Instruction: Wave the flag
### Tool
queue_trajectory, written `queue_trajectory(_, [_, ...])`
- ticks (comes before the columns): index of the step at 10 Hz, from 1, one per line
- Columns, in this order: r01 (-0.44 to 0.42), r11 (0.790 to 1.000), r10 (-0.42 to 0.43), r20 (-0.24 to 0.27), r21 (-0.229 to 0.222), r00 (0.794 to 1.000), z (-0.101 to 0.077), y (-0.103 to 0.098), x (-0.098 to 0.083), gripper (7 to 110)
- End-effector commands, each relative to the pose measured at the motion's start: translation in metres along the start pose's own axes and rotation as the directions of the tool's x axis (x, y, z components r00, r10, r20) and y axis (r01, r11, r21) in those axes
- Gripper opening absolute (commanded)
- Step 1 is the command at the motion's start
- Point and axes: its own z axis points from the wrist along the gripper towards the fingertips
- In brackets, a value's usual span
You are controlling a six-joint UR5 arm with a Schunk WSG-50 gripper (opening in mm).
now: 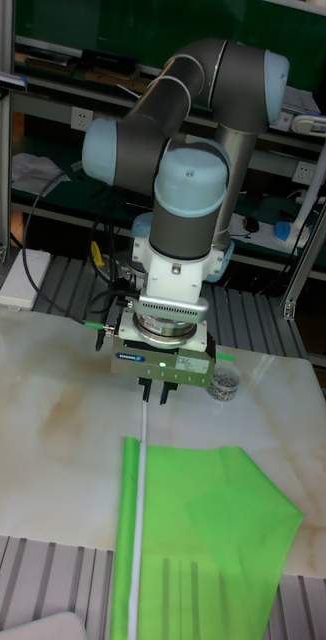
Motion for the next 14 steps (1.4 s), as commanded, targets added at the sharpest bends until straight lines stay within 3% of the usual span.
queue_trajectory(1, [0.006,1.000,-0.006,0.018,-0.021,1.000,0.014,0.007,-0.003,22])
queue_trajectory(4, [0.017,1.000,-0.017,0.021,0.004,1.000,0.021,0.005,-0.002,22])
queue_trajectory(7, [0.014,1.000,-0.015,0.034,0.005,0.999,0.035,0.005,-0.002,22])
queue_trajectory(14, [0.012,1.000,-0.013,0.041,0.020,0.999,0.050,-0.004,-0.004,22])
